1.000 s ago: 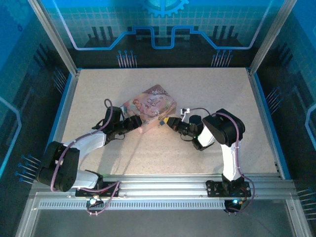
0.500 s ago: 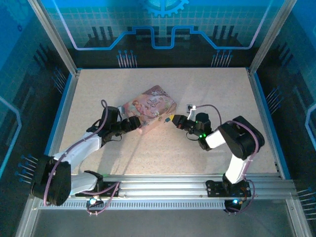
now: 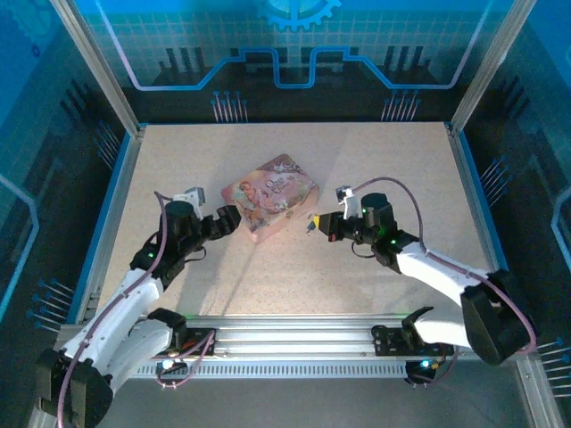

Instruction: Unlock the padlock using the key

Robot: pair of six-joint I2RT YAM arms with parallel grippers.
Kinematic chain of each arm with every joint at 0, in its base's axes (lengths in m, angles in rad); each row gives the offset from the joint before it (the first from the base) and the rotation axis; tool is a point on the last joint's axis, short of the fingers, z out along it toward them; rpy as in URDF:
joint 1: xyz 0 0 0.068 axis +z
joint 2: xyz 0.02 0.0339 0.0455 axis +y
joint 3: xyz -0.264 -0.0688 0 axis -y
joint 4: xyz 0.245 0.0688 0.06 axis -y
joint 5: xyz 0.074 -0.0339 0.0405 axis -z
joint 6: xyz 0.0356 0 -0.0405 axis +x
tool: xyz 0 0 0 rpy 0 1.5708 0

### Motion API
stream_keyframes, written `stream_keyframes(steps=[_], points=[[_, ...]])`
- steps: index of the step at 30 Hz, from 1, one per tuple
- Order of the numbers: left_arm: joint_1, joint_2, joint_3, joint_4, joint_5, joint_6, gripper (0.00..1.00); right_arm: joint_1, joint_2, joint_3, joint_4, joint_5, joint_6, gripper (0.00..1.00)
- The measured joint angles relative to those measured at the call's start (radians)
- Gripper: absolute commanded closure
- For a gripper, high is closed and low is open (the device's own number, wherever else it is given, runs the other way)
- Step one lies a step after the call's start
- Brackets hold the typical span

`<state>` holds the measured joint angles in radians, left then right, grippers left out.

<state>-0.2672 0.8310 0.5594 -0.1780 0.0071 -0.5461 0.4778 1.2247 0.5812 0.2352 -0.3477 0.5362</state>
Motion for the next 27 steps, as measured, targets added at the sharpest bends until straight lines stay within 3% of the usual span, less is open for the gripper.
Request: stream_keyframes(steps=[6, 11, 18, 27], points=[[0.003, -0.05, -0.014, -0.039, -0.038, 0.004, 0.02, 0.033, -0.091, 0.037, -0.319, 0.004, -0.096, 1.0], [0.005, -0.069, -0.016, -0.05, -0.048, 0.006, 0.02, 0.041, -0.118, 0.027, -0.482, 0.021, -0.133, 1.0], [0.009, -0.071, -0.024, -0.055, -0.05, 0.005, 0.01, 0.046, -0.103, -0.02, -0.575, 0.034, -0.154, 1.0], [0.01, -0.071, -0.026, -0.055, -0.056, 0.003, 0.01, 0.059, 0.053, 0.002, -0.597, 0.033, -0.175, 1.0]])
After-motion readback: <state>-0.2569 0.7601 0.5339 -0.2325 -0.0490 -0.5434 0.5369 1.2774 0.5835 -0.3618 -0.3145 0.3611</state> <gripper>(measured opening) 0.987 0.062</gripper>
